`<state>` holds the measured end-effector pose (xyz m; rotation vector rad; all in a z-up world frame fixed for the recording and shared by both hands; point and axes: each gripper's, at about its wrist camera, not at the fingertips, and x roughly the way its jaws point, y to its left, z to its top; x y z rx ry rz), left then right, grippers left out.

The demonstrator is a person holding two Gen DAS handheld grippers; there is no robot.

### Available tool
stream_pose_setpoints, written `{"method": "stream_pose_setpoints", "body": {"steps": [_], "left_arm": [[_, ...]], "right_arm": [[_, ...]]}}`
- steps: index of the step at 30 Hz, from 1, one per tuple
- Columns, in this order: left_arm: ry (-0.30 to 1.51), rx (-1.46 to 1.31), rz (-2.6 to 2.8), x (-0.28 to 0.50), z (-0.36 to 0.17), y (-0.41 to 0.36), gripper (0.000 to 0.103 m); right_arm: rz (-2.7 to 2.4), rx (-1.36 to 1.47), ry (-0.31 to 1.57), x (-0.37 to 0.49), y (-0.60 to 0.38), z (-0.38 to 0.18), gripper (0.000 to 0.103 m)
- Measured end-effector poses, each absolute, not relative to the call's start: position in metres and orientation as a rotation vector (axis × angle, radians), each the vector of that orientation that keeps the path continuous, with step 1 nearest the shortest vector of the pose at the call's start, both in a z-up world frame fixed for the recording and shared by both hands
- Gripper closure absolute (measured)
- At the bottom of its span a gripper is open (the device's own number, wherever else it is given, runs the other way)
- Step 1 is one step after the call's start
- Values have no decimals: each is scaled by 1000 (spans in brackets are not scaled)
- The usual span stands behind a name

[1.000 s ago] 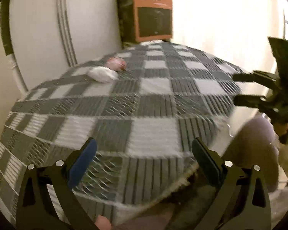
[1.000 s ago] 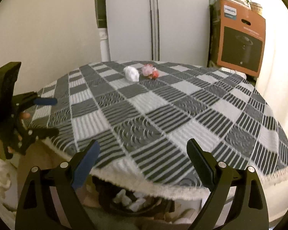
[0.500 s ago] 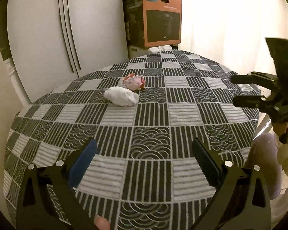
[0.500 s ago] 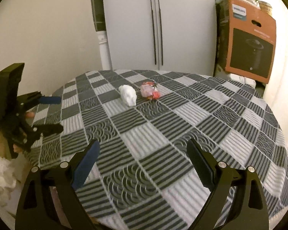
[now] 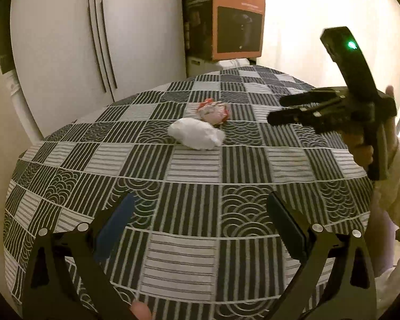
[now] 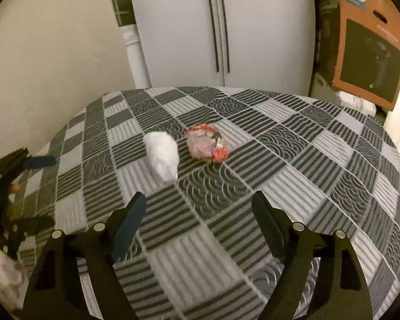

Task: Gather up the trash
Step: 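Grasp the red-white crumpled wrapper with the right tool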

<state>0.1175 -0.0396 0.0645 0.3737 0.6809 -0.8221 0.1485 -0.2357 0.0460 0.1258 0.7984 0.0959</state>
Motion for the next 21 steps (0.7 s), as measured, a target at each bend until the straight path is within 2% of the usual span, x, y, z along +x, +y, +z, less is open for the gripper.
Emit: {"method": "stream_pose_setpoints", "body": {"steps": [11,14,15,16,21], "left_arm": [[756,321,-836,146,47,-35,6],[780,318,-843,148,42,-41,6],[787,322,-843,148,40,-45,6],[792,325,-843,148,40,-47,6],[835,310,-855,155,37,-62,6]], "right_arm": [[63,235,880,230,-248,18,37],[91,261,897,242,-249,8,54],[105,266,900,245,-249,5,64],[114,272,902,246,-249,2,69],[111,294,834,240,-260,8,70]]}}
